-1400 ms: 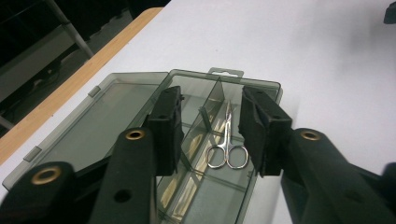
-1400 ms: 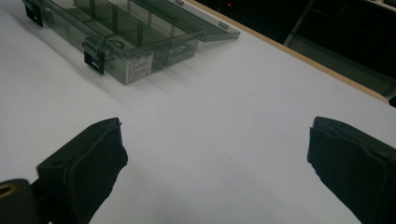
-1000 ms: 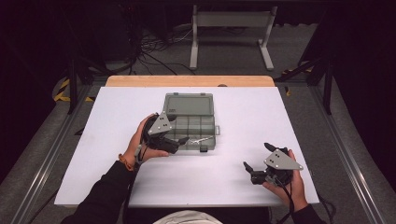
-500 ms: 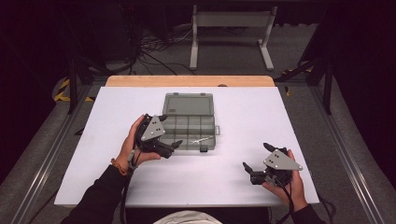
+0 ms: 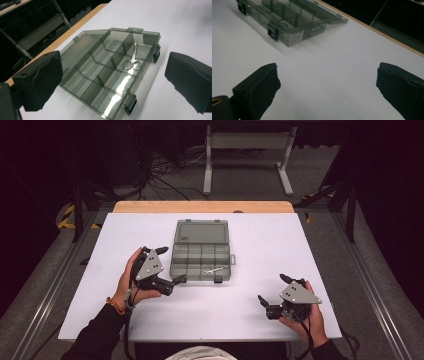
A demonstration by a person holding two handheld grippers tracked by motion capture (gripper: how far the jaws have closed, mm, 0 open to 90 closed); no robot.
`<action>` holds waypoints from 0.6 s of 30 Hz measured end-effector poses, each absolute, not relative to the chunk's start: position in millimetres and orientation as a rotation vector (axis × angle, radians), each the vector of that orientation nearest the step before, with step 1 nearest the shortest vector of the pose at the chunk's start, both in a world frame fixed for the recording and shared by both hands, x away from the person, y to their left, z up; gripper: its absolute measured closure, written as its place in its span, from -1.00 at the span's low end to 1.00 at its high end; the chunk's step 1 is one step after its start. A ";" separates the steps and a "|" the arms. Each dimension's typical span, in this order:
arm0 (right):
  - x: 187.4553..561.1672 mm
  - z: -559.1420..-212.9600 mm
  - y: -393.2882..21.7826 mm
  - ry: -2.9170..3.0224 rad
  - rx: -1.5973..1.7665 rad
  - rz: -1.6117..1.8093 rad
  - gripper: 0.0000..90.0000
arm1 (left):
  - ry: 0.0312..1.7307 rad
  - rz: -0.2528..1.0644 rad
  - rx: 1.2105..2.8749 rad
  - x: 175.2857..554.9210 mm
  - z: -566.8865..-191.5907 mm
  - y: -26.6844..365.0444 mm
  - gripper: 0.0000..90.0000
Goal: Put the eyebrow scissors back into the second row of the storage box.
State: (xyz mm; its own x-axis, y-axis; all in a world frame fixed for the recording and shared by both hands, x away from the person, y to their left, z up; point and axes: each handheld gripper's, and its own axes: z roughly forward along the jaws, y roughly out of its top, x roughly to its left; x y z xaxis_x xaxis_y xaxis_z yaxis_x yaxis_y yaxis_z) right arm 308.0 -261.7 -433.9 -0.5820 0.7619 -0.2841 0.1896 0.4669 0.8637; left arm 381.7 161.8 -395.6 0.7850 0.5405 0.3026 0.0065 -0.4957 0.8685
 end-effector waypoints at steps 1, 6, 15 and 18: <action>307.3 -433.6 -260.9 2.044 0.784 1.088 -0.89 | 0.408 0.705 1.989 380.6 -395.7 164.2 -0.94; 307.0 -433.5 -258.6 2.050 0.782 1.095 -0.89 | 0.403 0.716 1.931 375.4 -393.8 179.5 -0.94; 308.6 -436.1 -255.6 2.072 0.785 1.096 -0.89 | 0.392 0.706 1.932 365.4 -399.4 200.0 -0.95; 309.3 -436.6 -254.6 2.072 0.785 1.094 -0.89 | 0.399 0.708 1.933 363.7 -401.7 207.3 -0.95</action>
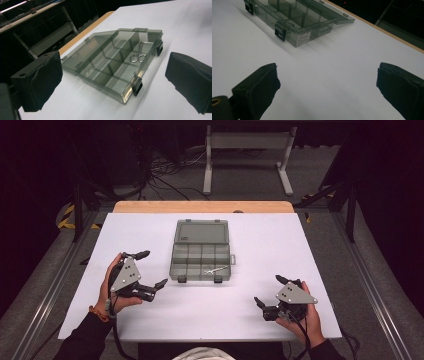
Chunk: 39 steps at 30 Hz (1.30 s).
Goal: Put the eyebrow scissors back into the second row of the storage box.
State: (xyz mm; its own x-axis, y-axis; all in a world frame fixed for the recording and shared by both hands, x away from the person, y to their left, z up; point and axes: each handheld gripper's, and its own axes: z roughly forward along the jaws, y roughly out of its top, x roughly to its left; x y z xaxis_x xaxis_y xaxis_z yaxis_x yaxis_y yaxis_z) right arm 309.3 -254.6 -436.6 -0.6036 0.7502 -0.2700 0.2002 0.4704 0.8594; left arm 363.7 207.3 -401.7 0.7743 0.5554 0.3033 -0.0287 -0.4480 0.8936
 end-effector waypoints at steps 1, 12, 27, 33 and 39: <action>309.4 -436.7 -254.4 2.073 0.785 1.096 -0.89 | 0.399 0.708 1.934 362.8 -403.2 210.1 -0.96; 310.7 -437.8 -253.9 2.073 0.772 1.094 -0.89 | 0.436 0.732 1.941 356.1 -410.8 228.7 -0.96; 308.2 -436.1 -255.2 2.060 0.769 1.107 -0.89 | 0.482 0.713 1.967 350.3 -425.1 245.2 -0.96; 306.7 -435.2 -256.0 2.049 0.772 1.111 -0.89 | 0.507 0.697 1.970 348.0 -432.4 250.1 -0.96; 305.3 -433.9 -256.9 2.041 0.771 1.112 -0.89 | 0.518 0.673 1.981 343.5 -441.3 256.7 -0.94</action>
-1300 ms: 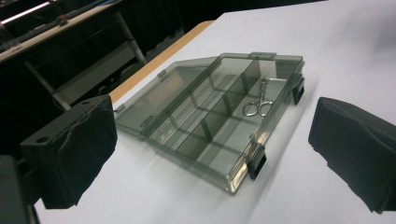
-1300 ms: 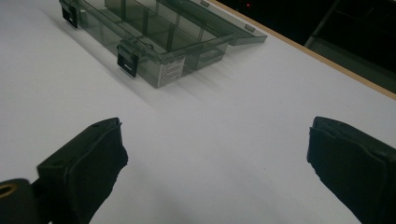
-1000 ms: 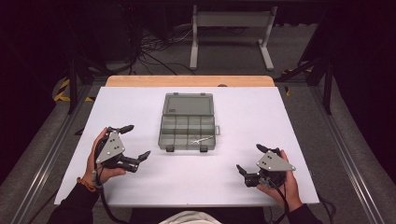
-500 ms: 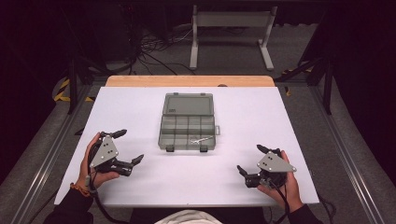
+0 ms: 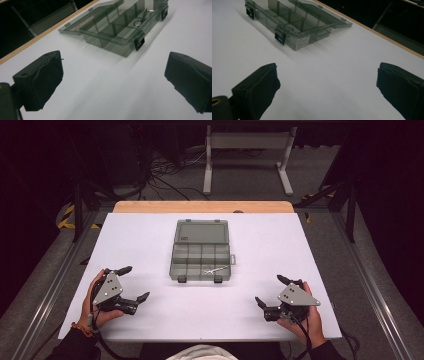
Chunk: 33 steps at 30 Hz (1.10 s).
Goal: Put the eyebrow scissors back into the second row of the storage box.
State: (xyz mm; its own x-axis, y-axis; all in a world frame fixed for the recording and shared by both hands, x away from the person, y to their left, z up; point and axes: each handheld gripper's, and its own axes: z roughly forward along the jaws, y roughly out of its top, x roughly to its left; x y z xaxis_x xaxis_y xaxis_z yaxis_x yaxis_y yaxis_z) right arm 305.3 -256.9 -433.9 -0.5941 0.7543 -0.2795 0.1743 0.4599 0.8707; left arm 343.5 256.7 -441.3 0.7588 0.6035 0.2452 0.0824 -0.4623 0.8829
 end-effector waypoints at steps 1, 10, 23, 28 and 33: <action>305.4 -433.6 -257.3 2.039 0.773 1.114 -0.89 | 0.516 0.662 1.981 342.7 -441.8 258.1 -0.94; 308.1 -435.1 -258.4 2.036 0.784 1.117 -0.89 | 0.568 0.630 1.960 343.6 -451.0 272.7 -0.94; 308.8 -432.8 -255.5 2.037 0.751 1.144 -0.90 | 0.637 0.576 1.941 334.1 -458.3 279.3 -0.95; 309.3 -431.6 -258.3 2.019 0.757 1.157 -0.90 | 0.641 0.571 1.934 335.6 -457.1 278.7 -0.96; 308.6 -432.1 -258.4 2.020 0.762 1.148 -0.90 | 0.616 0.586 1.945 333.8 -455.3 274.2 -0.96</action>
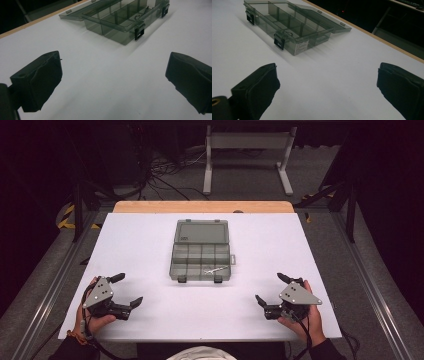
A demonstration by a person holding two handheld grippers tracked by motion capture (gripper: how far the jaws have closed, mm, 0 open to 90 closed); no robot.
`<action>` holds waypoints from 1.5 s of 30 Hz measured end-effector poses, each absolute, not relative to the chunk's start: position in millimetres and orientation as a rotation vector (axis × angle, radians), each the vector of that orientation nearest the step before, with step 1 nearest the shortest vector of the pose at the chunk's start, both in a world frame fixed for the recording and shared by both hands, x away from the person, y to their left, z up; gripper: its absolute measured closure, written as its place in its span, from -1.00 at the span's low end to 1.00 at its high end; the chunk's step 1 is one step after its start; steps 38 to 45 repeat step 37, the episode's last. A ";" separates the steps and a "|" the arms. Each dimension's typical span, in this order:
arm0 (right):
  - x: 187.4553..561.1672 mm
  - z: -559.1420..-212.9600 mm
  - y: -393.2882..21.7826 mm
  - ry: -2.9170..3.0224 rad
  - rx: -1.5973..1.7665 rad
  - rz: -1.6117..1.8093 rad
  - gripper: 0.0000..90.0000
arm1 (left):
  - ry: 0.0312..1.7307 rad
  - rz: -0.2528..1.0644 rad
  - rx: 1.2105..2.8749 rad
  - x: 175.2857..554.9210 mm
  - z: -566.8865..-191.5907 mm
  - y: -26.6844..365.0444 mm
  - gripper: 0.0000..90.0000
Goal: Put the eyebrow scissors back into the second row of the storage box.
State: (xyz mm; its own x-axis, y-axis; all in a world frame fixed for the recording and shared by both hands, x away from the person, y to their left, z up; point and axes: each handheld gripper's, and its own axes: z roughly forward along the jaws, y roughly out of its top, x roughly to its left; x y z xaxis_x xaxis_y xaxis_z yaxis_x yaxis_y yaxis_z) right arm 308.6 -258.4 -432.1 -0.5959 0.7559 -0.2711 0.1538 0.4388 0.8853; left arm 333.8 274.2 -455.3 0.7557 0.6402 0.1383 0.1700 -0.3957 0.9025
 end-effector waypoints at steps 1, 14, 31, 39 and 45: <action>308.8 -432.2 -258.3 2.026 0.764 1.150 -0.90 | 0.607 0.589 1.949 332.5 -454.6 273.5 -0.96; 315.7 -436.5 -254.6 2.056 0.793 1.142 -0.91 | 0.617 0.606 1.955 333.6 -454.8 274.6 -0.95; 317.3 -436.3 -255.4 2.048 0.782 1.142 -0.91 | 0.639 0.620 1.961 335.3 -456.2 270.7 -0.93; 319.0 -439.2 -250.8 2.069 0.777 1.134 -0.91 | 0.665 0.615 1.956 335.8 -457.2 272.1 -0.92; 319.0 -439.2 -250.8 2.069 0.777 1.134 -0.91 | 0.665 0.615 1.956 335.8 -457.2 272.1 -0.92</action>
